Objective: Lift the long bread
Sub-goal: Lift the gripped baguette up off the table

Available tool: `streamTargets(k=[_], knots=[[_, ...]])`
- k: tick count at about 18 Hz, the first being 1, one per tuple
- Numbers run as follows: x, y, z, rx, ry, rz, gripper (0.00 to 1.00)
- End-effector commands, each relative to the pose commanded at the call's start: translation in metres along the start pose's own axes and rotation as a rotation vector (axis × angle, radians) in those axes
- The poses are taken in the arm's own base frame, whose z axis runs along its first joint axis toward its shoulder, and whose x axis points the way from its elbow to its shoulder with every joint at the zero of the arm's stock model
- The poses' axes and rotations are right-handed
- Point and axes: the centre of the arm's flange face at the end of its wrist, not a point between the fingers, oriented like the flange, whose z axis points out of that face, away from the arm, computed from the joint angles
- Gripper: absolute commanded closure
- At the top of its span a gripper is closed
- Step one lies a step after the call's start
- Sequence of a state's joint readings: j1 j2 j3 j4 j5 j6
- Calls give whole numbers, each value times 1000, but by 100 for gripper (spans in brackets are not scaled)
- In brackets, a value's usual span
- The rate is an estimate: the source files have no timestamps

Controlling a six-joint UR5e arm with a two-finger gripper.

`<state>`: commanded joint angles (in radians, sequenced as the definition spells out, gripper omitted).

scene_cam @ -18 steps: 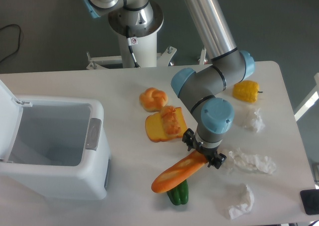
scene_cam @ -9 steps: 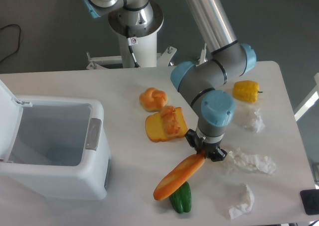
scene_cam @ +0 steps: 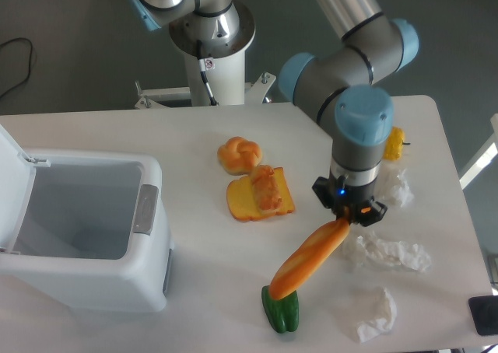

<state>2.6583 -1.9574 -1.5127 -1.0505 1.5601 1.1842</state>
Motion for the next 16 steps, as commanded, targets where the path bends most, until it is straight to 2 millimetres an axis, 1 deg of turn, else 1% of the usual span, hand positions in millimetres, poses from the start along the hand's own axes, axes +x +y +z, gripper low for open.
streamTargets(k=[3,6,9,12,16], knots=[[-19,13,-21,-15,35,-22,100],[-27,11,-38,-17,33,58,100],[-28,11,-45,-11,19,71,100],[-34,10,-57,0,0,77,100],[-33,11,-59,-3,-3,122,100]])
